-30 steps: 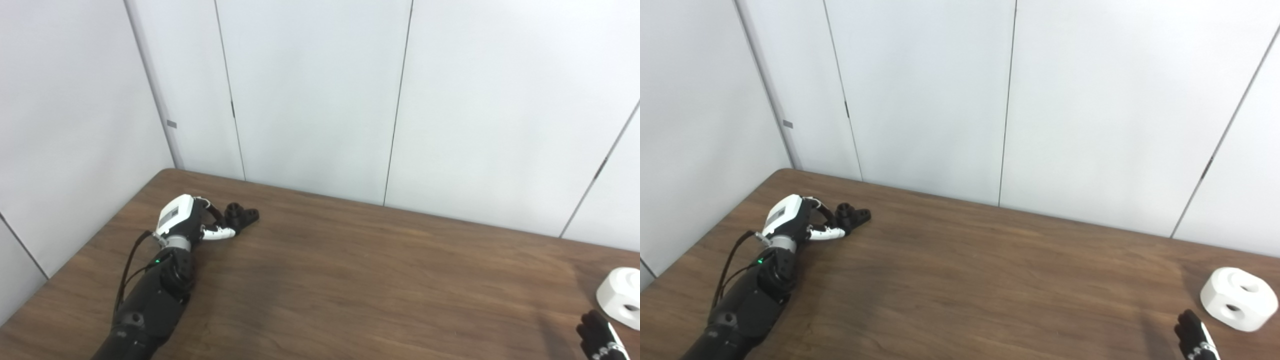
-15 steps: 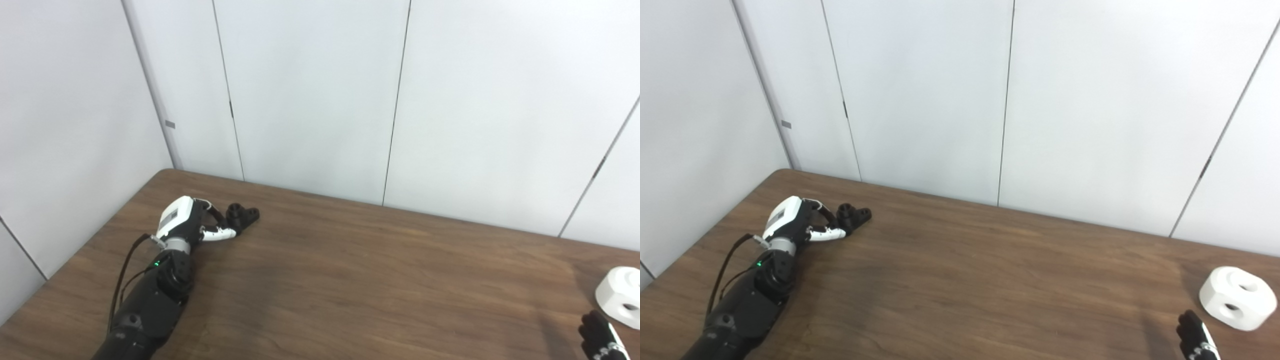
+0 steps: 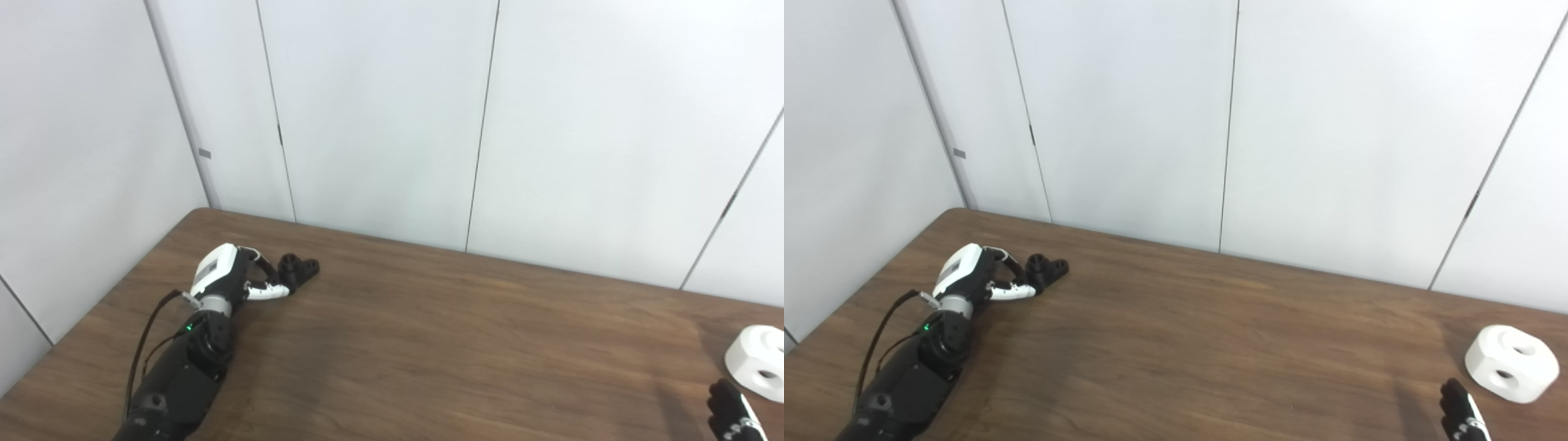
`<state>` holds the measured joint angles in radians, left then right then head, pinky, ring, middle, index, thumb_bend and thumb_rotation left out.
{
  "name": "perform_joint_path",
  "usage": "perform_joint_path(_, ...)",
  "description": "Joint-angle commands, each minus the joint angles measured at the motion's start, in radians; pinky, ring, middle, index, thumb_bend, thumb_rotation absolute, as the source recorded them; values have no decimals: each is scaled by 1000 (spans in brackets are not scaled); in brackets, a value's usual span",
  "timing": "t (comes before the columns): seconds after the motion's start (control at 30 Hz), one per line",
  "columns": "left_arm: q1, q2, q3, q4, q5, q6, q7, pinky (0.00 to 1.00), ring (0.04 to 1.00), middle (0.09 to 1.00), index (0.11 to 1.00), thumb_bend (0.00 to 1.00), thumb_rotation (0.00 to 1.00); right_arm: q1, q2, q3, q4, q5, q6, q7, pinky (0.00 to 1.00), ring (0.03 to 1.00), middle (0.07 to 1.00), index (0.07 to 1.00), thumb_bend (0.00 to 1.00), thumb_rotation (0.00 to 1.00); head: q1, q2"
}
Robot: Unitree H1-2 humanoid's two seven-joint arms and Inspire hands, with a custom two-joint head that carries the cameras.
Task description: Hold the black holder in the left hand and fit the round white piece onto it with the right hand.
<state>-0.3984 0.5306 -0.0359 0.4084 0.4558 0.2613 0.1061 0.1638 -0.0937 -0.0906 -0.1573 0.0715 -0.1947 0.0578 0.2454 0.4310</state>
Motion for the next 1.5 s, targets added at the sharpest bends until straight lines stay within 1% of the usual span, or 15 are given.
perform_joint_path(0.0,9,4,-11,-44,6,0,-14,895,931,822,489,518,44,80,32,16,78,-7,-4,-10,1000,971,957,950,699,1000,-4,3)
perform_joint_path(0.1,33,-2,-15,-86,7,13,-24,879,929,827,489,517,44,81,38,14,74,-14,-1,-18,1000,968,954,948,697,1000,-6,6)
perform_joint_path(0.2,62,-8,-23,-130,15,-2,-23,867,920,833,489,517,43,83,43,16,63,-16,12,-22,1000,983,953,946,705,1000,-12,10)
perform_joint_path(0.37,96,-19,-40,-205,29,-7,-32,867,921,839,489,517,43,86,46,20,59,-24,8,-29,1000,984,949,946,694,1000,-23,20)
perform_joint_path(0.5,125,-27,-60,-283,41,-12,-61,864,927,845,489,517,44,87,49,25,49,-43,2,-35,1000,974,935,941,657,1000,-32,29)
perform_joint_path(0.67,163,-42,-76,-374,42,-30,-101,857,916,833,489,517,45,90,54,24,39,-50,5,-41,1000,980,934,939,647,1000,-43,47)
perform_joint_path(0.77,185,-52,-84,-436,47,-26,-125,869,917,828,488,517,46,94,55,27,29,-55,3,-43,1000,975,930,933,621,1000,-53,60)
perform_joint_path(0.87,209,-63,-96,-506,58,-6,-164,869,922,830,488,517,45,98,54,30,21,-67,6,-47,1000,972,925,930,620,1000,-62,71)
perform_joint_path(1.0,249,-85,-111,-595,65,-4,-204,835,909,829,488,517,43,100,54,33,16,-72,1,-47,1000,968,924,928,610,1000,-78,92)
perform_joint_path(1.07,270,-100,-120,-634,64,4,-227,890,920,838,488,516,43,101,57,35,11,-84,3,-52,1000,962,920,923,614,1000,-91,105)
perform_joint_path(1.27,330,-132,-151,-722,86,-2,-271,834,923,846,488,516,42,110,60,44,-21,-90,21,-55,1000,960,919,922,608,1000,-123,141)
perform_joint_path(1.3,343,-140,-159,-741,92,0,-278,829,923,846,488,516,42,113,61,45,-33,-89,30,-55,1000,960,919,922,606,1000,-139,158)
perform_joint_path(1.37,367,-155,-175,-770,106,3,-289,824,928,845,488,517,43,119,62,49,-53,-91,45,-56,1000,959,919,922,589,1000,-146,167)
perform_joint_path(1.43,391,-165,-205,-780,132,-16,-288,831,921,839,487,517,43,125,64,54,-78,-93,66,-58,1000,961,920,923,582,1000,-164,189)
perform_joint_path(1.47,398,-168,-215,-783,142,-22,-288,858,918,833,487,518,44,128,64,57,-87,-94,74,-60,1000,964,923,928,577,1000,-166,191)
